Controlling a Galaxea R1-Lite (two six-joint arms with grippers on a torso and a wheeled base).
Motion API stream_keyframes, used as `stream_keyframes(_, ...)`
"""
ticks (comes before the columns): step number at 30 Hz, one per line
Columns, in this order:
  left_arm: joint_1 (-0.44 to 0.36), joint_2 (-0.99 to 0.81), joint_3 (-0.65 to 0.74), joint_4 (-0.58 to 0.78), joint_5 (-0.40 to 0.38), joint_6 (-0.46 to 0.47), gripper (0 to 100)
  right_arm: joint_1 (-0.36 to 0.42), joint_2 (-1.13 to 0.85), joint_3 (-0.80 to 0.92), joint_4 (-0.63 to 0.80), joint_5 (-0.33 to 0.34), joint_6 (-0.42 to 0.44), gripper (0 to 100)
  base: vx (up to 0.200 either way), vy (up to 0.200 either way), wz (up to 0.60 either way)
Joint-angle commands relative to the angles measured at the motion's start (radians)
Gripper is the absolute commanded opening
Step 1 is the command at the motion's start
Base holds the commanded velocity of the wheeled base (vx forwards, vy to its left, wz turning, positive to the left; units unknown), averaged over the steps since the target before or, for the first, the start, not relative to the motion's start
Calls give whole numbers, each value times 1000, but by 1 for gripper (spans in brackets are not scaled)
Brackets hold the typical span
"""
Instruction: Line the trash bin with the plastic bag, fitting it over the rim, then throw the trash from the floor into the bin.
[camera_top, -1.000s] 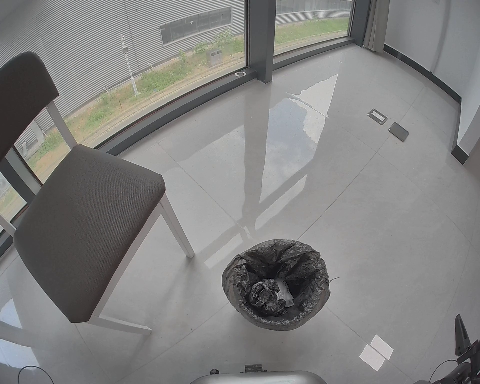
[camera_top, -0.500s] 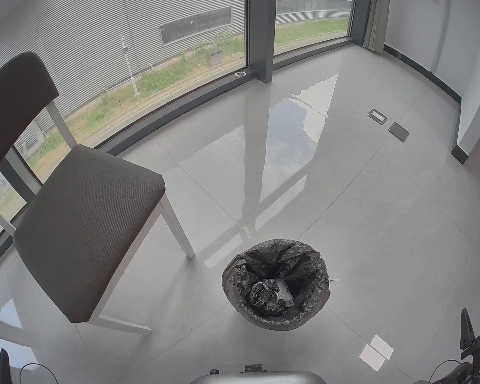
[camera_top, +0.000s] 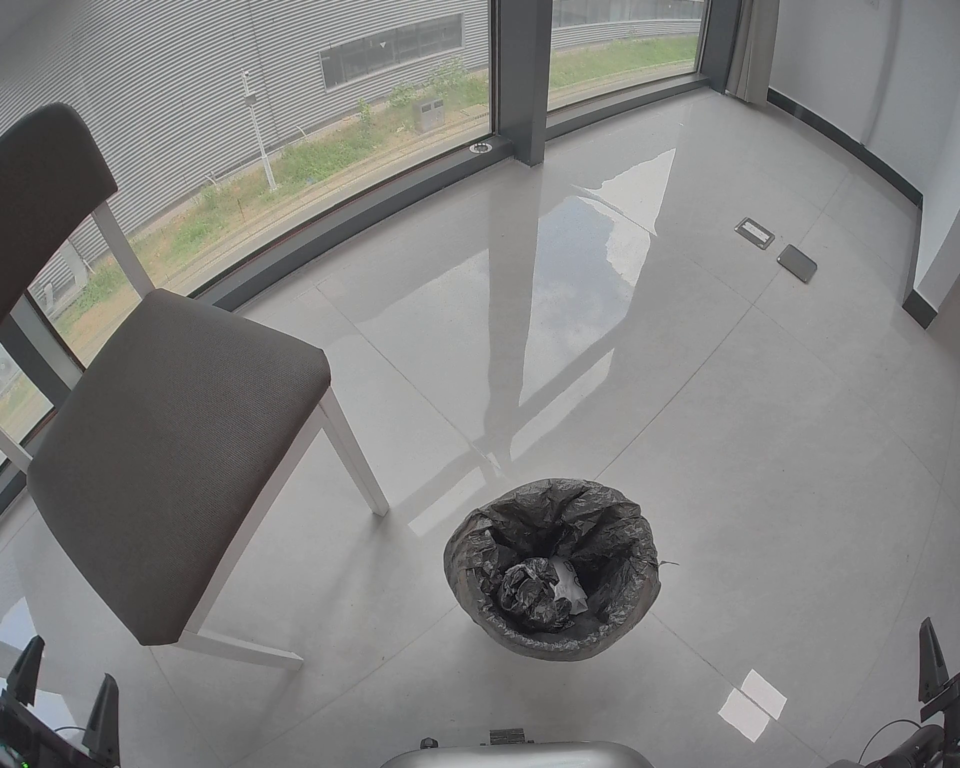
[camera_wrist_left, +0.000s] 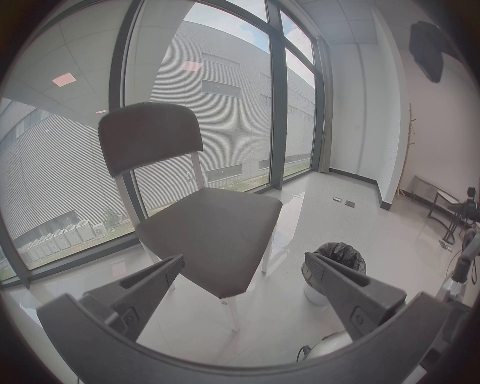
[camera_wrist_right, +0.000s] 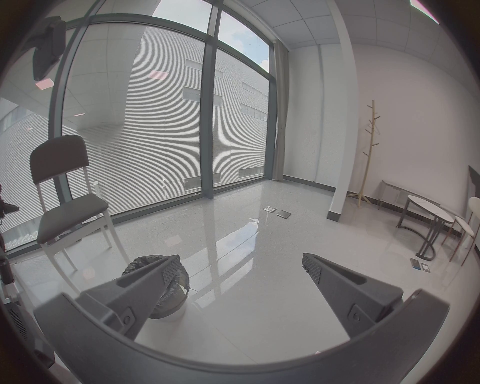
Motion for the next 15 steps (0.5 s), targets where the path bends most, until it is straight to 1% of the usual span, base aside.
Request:
stream_keyframes(1,2,-15,34,-9,2,-2,100,0,-5,17,2,19,-14,100,0,0,0)
stream_keyframes(2,2,-15,39,-17,5,0,100,0,-5,17,1,22,-20,100,0,0,0)
stream_keyframes(7,2,-15,42,-29,7,-3,100,0,-5,17,-1,25,20,100,0,0,0)
stream_keyframes(8,2,-15,42,-30,7,-3,100,0,-5,17,-1,51,34,100,0,0,0)
stream_keyframes(9,2,-15,42,-30,7,-3,100,0,-5,17,-1,51,34,100,0,0,0)
stream_keyframes(10,2,-15,43,-32,7,-3,100,0,-5,17,1,128,35,100,0,0,0)
stream_keyframes(12,0,-15,42,-29,1,1,100,-1,-5,17,13,168,47,100,0,0,0)
stream_keyframes(14,0,-15,43,-32,4,3,100,0,-5,17,18,182,43,100,0,0,0)
stream_keyframes(15,0,-15,43,-32,4,1,100,-1,-5,17,18,172,29,100,0,0,0)
